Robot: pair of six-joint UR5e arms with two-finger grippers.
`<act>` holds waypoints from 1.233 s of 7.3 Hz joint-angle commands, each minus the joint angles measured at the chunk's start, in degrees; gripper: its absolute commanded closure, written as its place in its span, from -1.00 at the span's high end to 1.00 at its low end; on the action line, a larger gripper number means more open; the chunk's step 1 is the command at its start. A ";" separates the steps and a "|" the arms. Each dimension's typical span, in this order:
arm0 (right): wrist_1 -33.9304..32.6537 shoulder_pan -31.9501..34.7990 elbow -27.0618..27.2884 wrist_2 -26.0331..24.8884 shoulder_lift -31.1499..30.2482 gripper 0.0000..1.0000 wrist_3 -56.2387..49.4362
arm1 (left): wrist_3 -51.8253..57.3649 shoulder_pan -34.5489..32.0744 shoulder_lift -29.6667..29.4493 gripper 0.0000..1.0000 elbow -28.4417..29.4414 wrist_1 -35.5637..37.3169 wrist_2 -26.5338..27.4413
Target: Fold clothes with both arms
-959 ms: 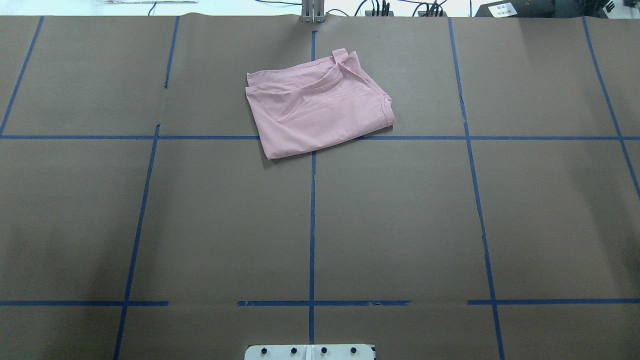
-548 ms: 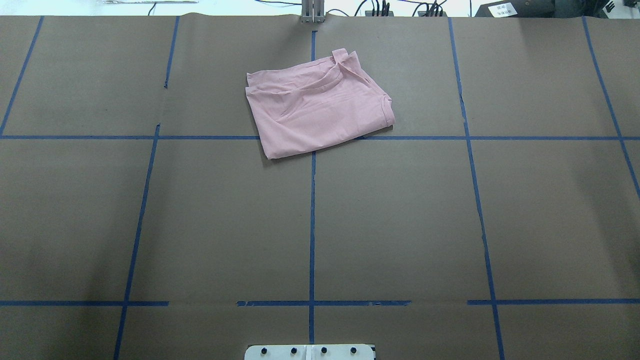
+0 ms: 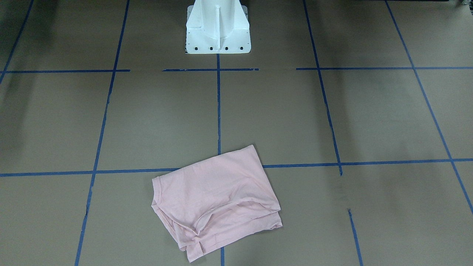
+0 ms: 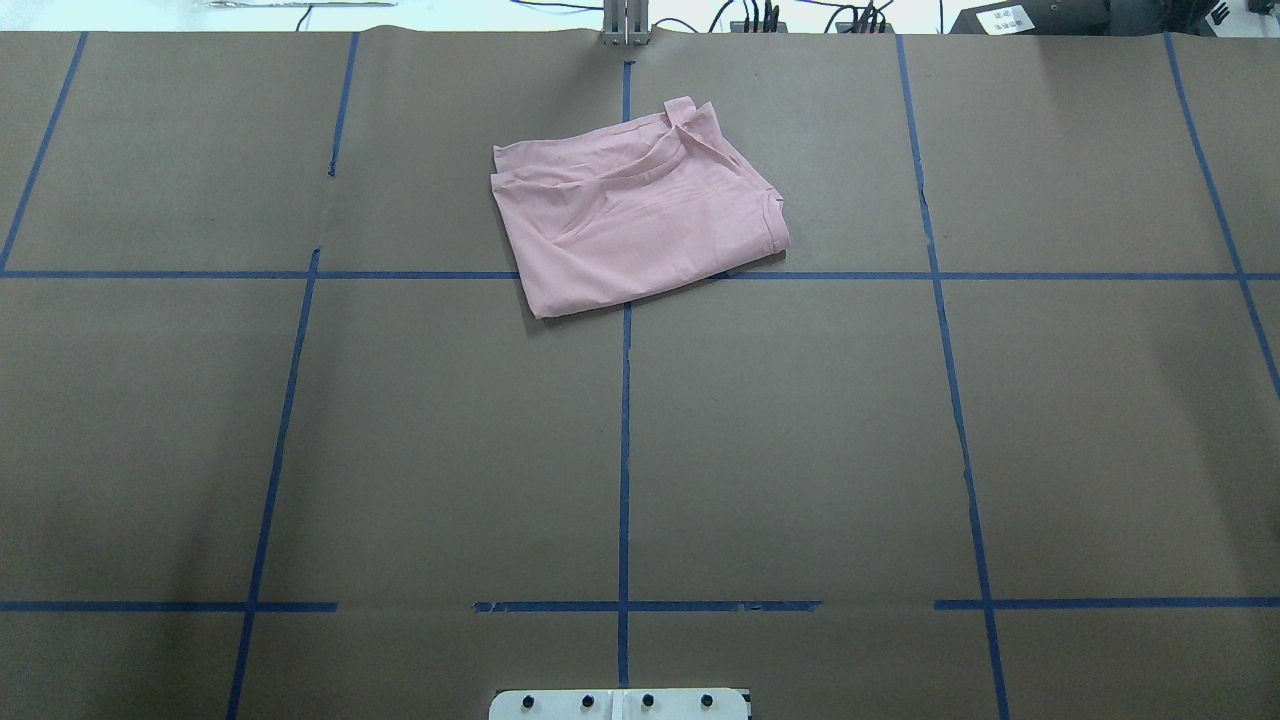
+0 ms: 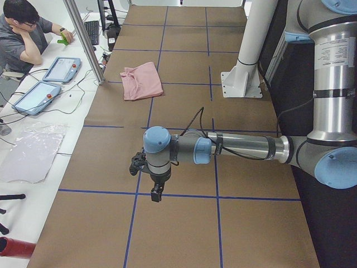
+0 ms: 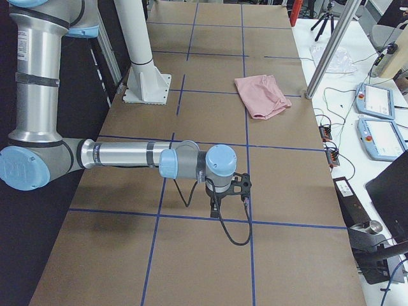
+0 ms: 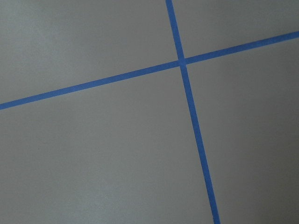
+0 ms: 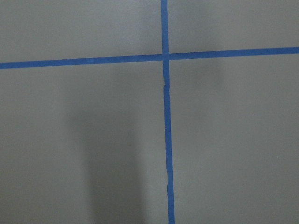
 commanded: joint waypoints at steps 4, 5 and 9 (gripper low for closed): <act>-2.42 1.59 0.88 -0.19 0.71 1.00 -3.83 | -0.17 0.07 -0.26 1.00 -0.16 -0.01 -0.05; -2.42 1.59 0.79 -0.28 0.79 1.00 -3.75 | -0.34 0.07 -0.26 1.00 -0.16 -0.01 -0.13; 0.02 1.59 0.79 -0.72 0.88 1.00 -3.22 | -0.61 0.07 -0.44 1.00 0.02 -0.10 -0.22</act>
